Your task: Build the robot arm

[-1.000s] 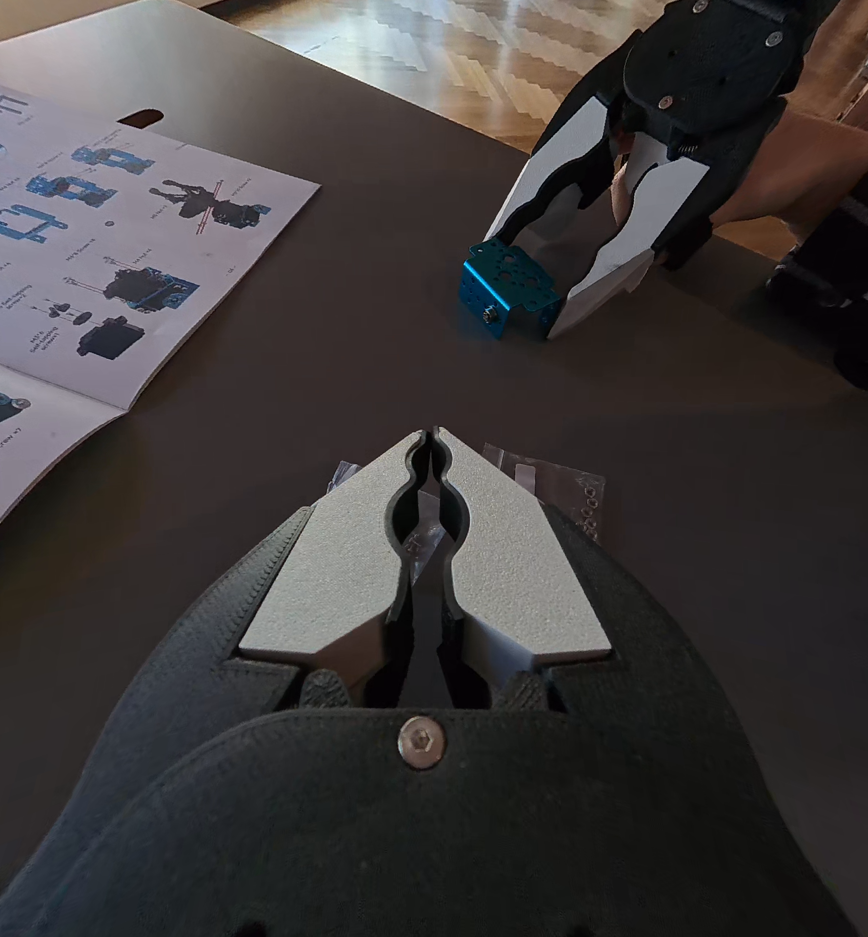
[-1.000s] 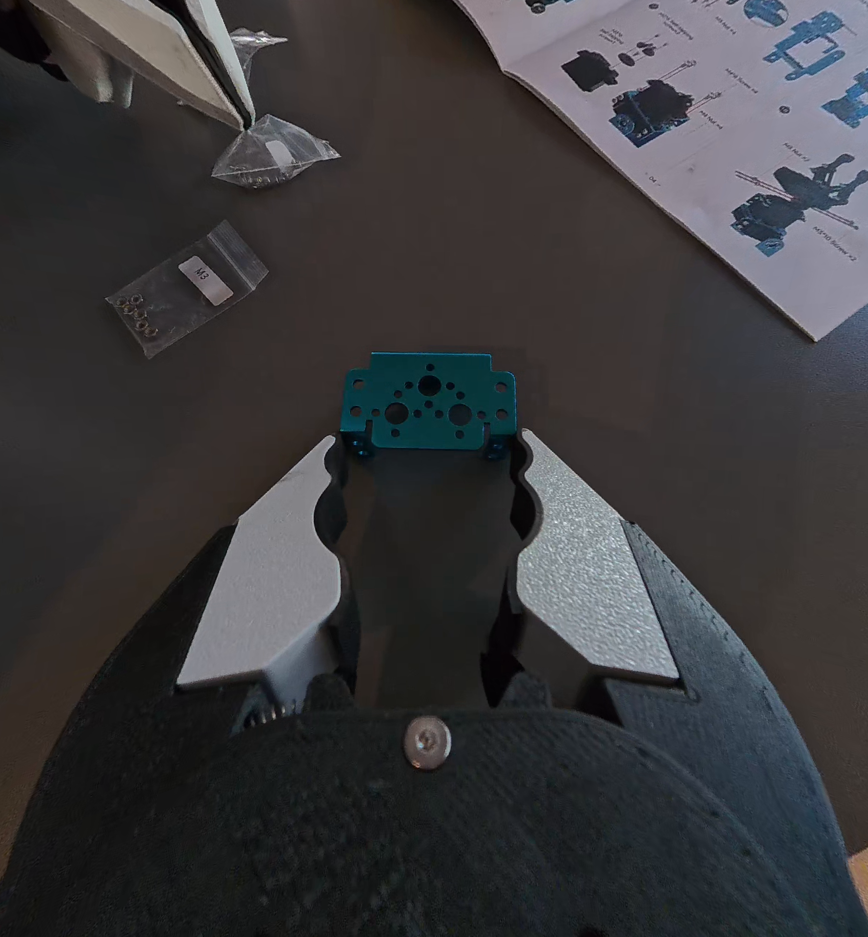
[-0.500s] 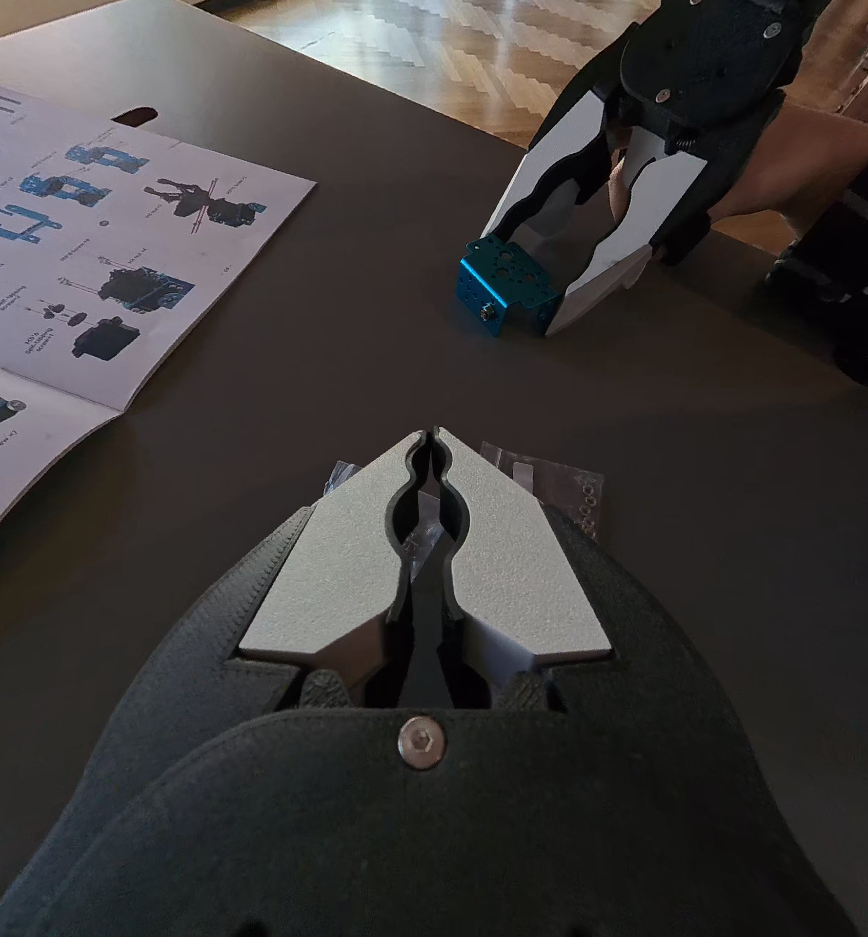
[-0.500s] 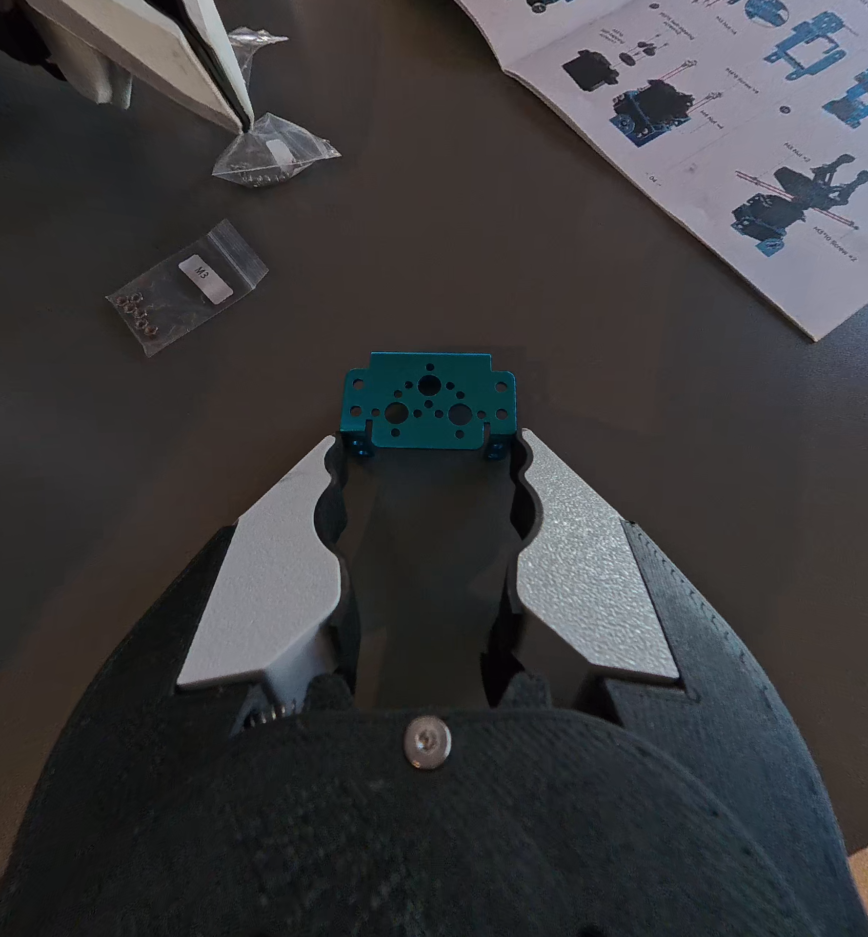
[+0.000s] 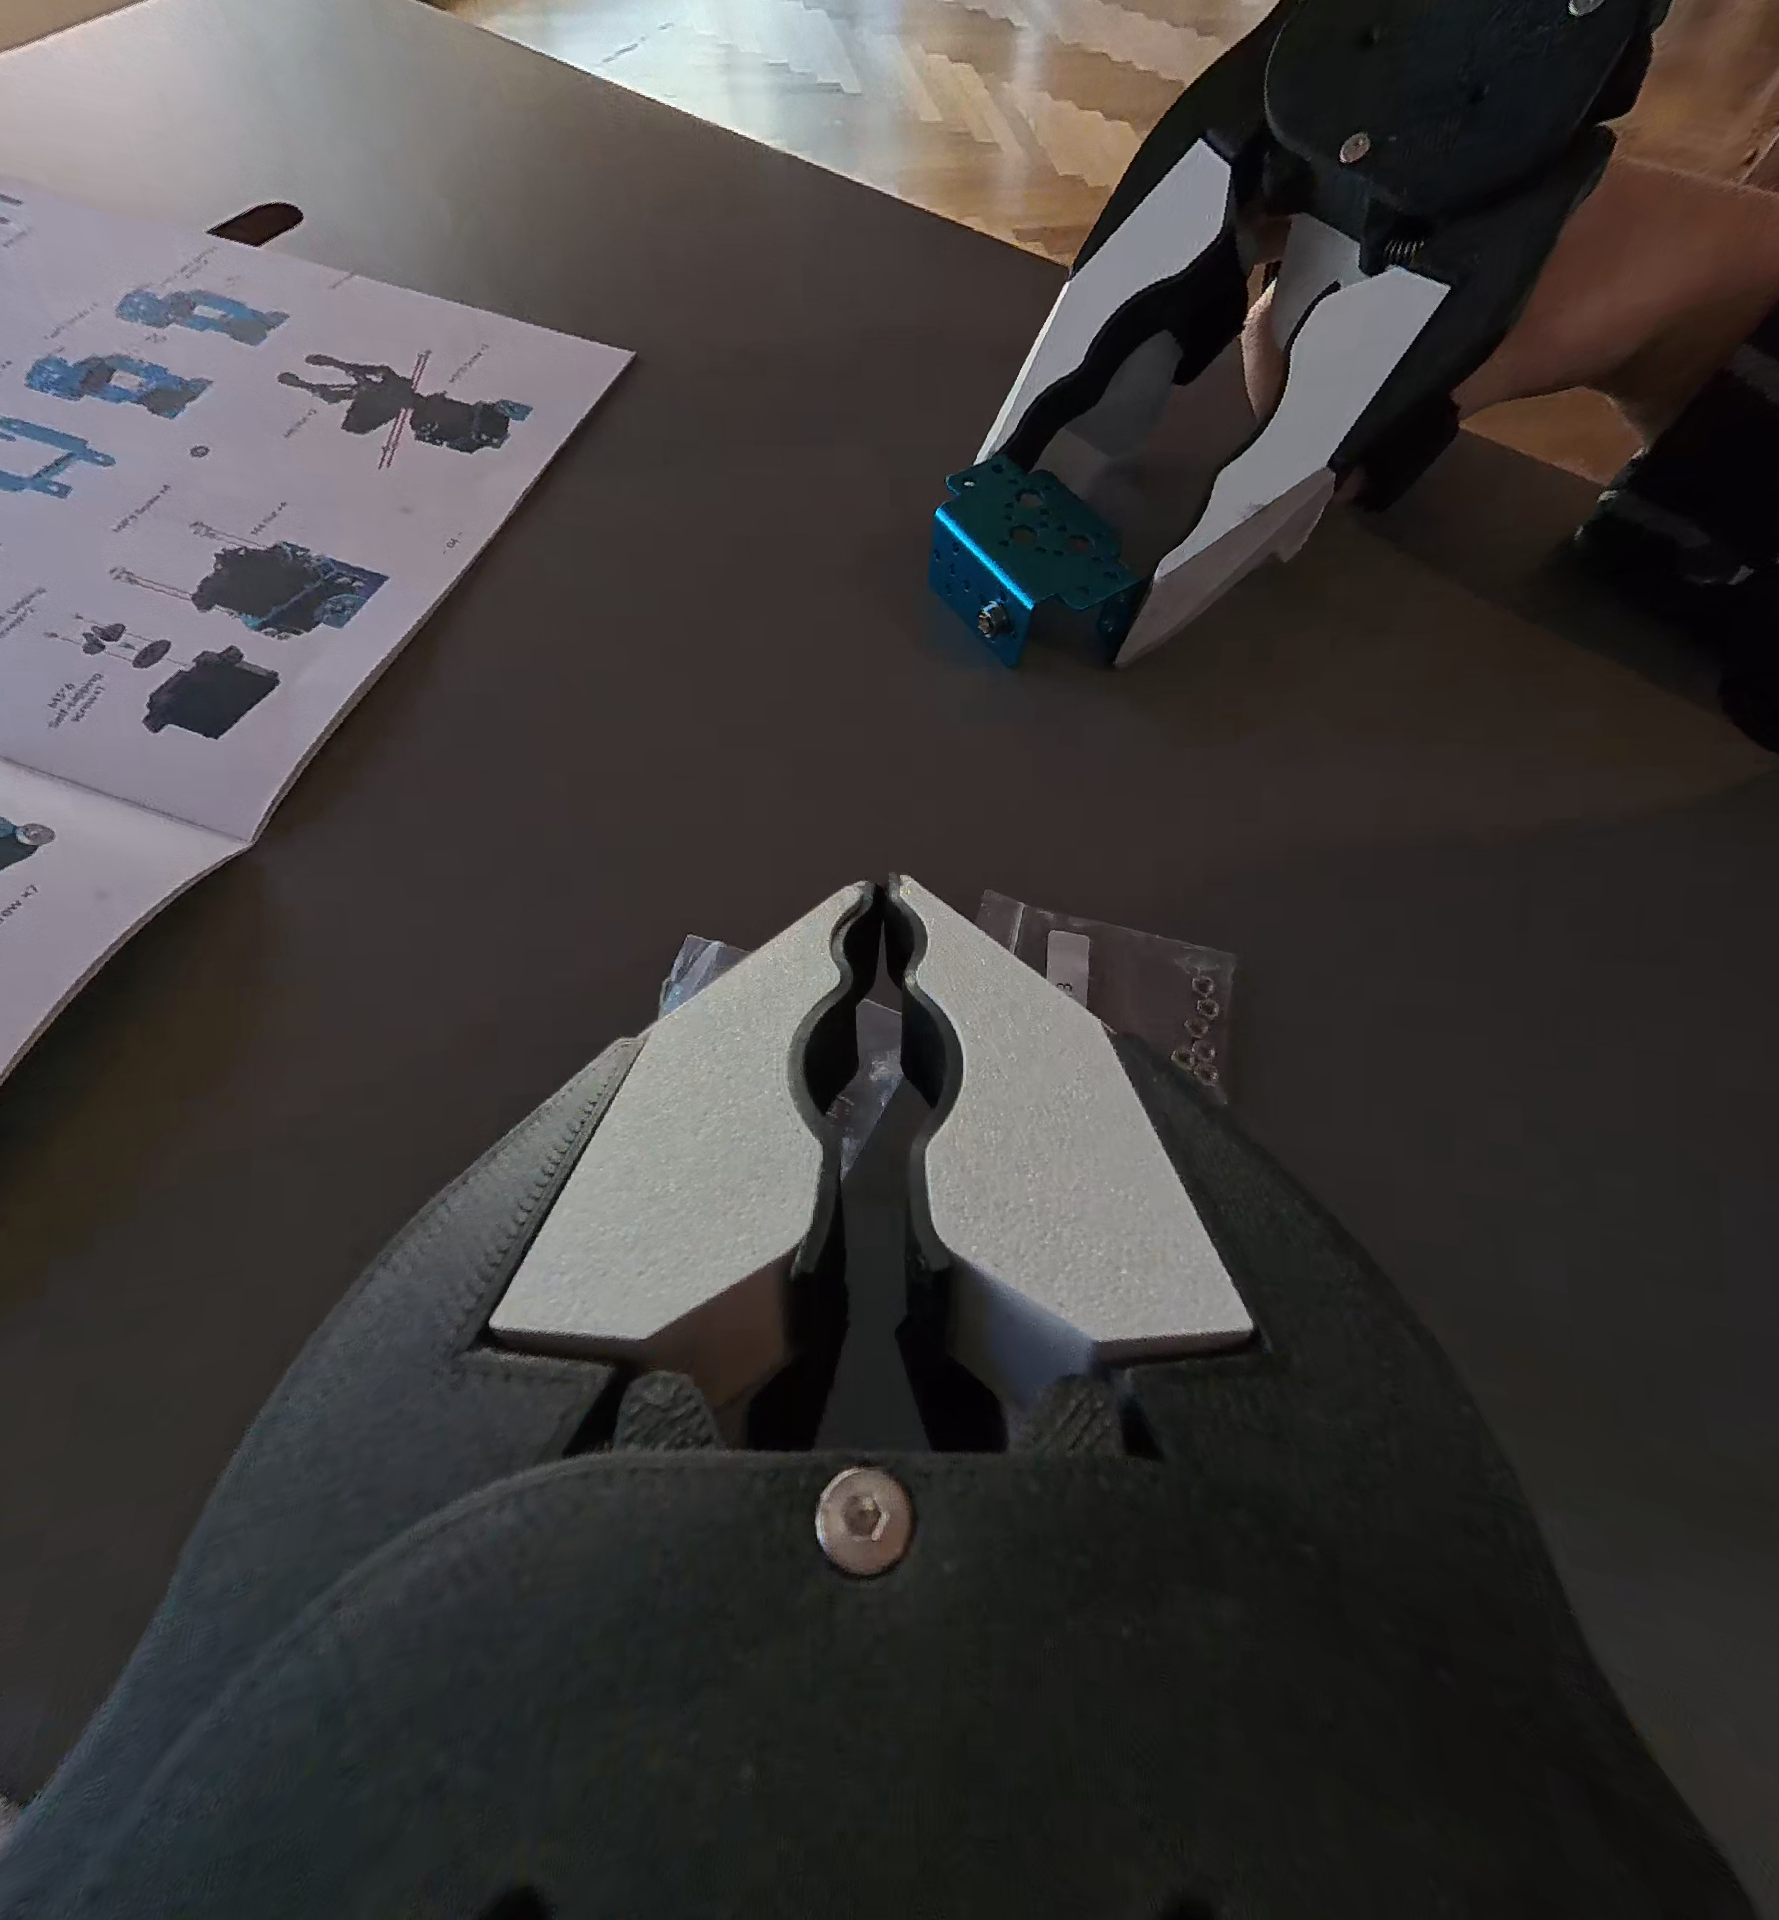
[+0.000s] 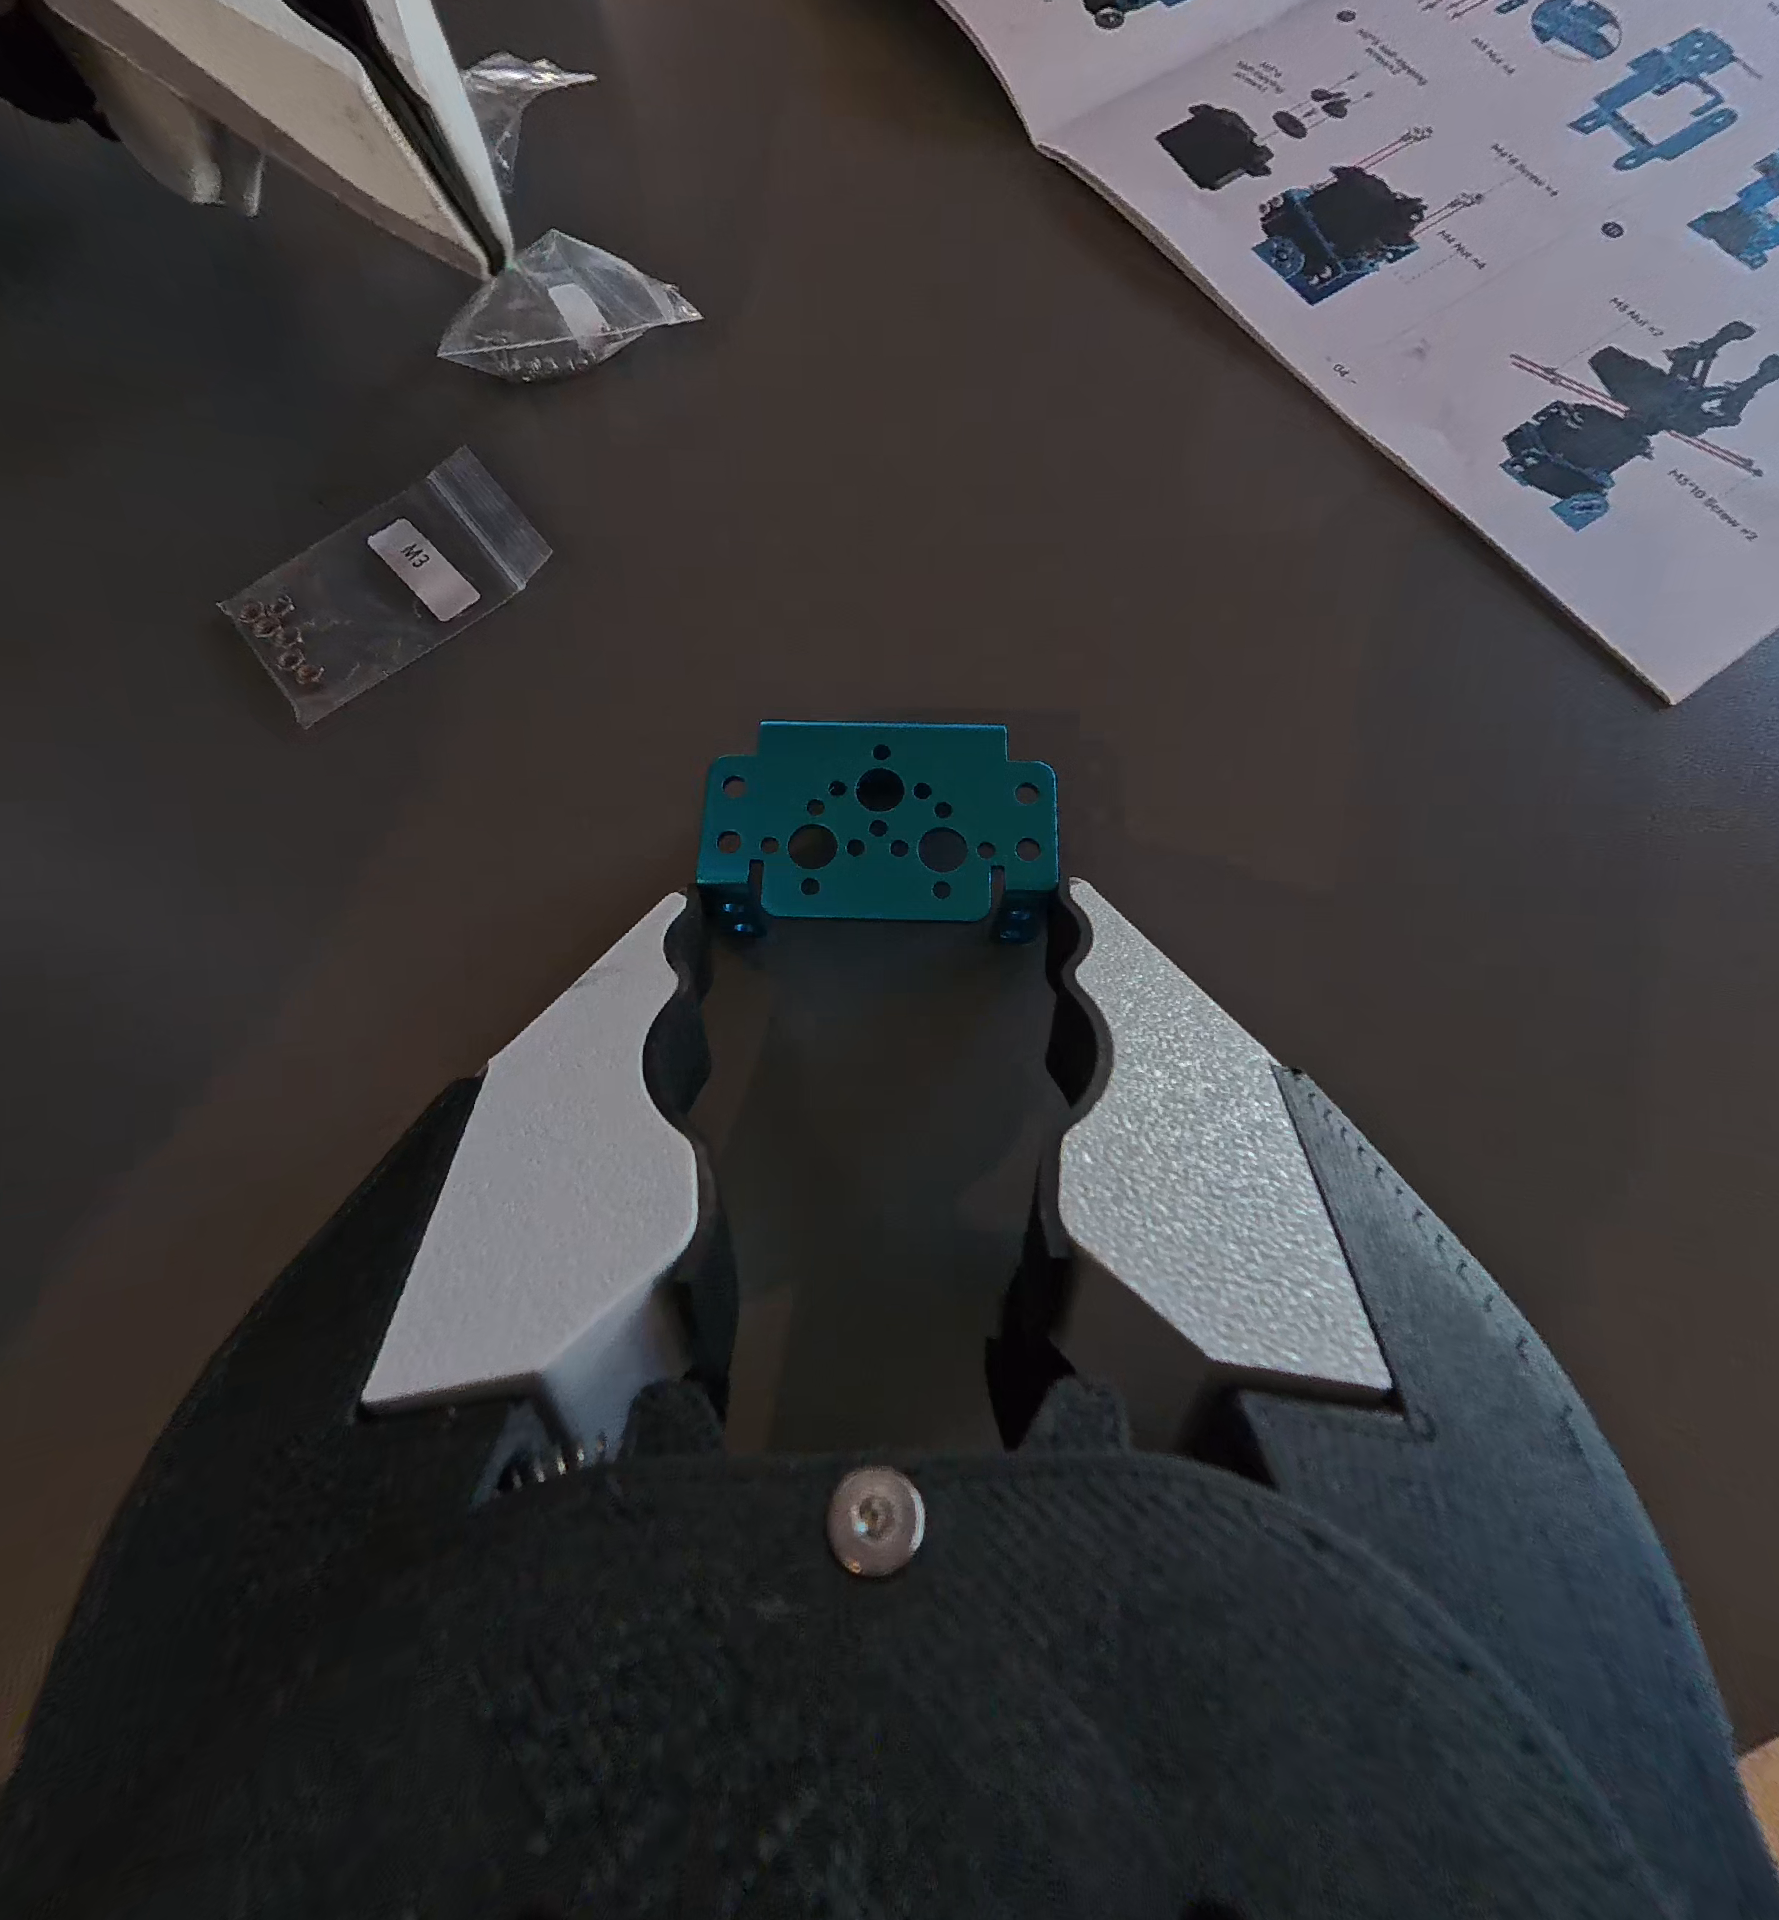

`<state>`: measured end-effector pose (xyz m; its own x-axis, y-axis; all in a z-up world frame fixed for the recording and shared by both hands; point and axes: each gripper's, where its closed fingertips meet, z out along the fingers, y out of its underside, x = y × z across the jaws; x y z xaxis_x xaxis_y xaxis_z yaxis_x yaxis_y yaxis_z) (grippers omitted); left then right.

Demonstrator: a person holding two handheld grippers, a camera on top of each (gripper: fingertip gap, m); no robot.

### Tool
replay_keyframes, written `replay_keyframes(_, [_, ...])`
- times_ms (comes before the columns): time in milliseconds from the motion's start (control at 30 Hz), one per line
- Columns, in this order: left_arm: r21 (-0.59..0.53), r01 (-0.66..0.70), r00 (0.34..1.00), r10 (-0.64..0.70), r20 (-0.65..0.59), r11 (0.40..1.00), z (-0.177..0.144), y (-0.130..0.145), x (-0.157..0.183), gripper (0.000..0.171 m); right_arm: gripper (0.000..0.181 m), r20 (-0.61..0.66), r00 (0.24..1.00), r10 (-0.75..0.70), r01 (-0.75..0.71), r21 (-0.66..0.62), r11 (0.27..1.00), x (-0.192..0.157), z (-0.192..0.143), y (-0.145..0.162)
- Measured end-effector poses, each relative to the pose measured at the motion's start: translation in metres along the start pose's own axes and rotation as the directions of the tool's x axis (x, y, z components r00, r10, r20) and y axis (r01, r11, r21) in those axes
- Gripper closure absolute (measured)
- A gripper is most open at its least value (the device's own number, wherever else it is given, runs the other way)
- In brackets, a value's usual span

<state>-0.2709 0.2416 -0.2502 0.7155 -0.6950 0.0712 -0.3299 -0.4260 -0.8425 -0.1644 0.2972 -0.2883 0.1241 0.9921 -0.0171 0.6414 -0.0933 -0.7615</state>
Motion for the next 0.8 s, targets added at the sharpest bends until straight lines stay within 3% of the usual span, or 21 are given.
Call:
replay_keyframes(267, [-0.04,-0.129,0.991,0.127,-0.043,0.991,0.009,0.003,0.019,0.171,0.116,0.015,1.0,0.024,-0.024,0.0,1.0,-0.002,-0.002,-0.001])
replay_keyframes(433, [-0.056,-0.255,0.967,0.253,-0.036,0.965,0.032,-0.012,0.047,0.149,0.116,0.009,1.0,0.022,-0.022,0.022,1.0,-0.005,-0.005,-0.01])
replay_keyframes(600, [-0.211,-0.463,0.862,0.493,0.12,0.861,0.079,-0.024,0.036,0.146,0.116,0.017,0.999,0.028,-0.029,0.034,0.999,-0.009,-0.005,-0.014])
replay_keyframes(800, [-0.274,-0.506,0.809,0.56,0.176,0.818,0.096,-0.025,0.031,0.15,0.117,0.092,0.991,0.098,-0.108,0.115,0.987,-0.012,-0.001,-0.024])
